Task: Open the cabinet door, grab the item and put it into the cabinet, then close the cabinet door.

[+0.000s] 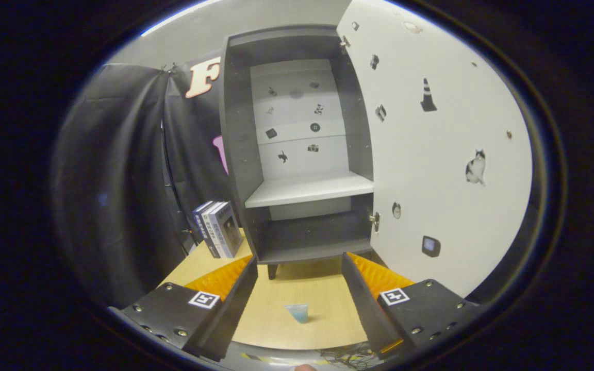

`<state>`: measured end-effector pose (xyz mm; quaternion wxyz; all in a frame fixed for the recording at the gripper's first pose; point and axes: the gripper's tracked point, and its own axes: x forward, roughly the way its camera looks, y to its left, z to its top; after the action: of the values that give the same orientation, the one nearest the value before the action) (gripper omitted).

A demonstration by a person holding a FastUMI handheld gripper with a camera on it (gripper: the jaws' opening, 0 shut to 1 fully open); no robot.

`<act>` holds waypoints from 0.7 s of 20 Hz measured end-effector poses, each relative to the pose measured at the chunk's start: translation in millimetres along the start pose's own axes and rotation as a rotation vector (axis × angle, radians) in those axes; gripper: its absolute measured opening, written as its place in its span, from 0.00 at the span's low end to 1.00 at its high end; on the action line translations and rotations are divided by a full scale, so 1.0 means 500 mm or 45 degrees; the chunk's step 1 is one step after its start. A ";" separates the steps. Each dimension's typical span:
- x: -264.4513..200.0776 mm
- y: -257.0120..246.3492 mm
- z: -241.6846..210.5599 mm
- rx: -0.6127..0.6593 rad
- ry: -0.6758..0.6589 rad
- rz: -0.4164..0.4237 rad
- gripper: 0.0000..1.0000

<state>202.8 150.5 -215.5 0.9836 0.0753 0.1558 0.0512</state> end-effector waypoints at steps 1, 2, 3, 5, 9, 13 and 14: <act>0.022 -0.001 -0.019 0.001 0.020 0.002 0.97; 0.044 -0.001 -0.040 0.002 0.040 0.001 0.97; 0.062 -0.001 -0.060 0.003 0.062 0.003 0.97; 0.098 -0.003 -0.108 0.008 0.107 0.004 0.97; 0.155 -0.003 -0.214 0.023 0.219 0.017 0.97; 0.204 -0.001 -0.312 0.031 0.313 0.016 0.97; 0.215 0.000 -0.335 0.040 0.334 0.015 0.97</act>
<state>251.9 186.0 -404.9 0.9531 0.0841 0.2835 0.0639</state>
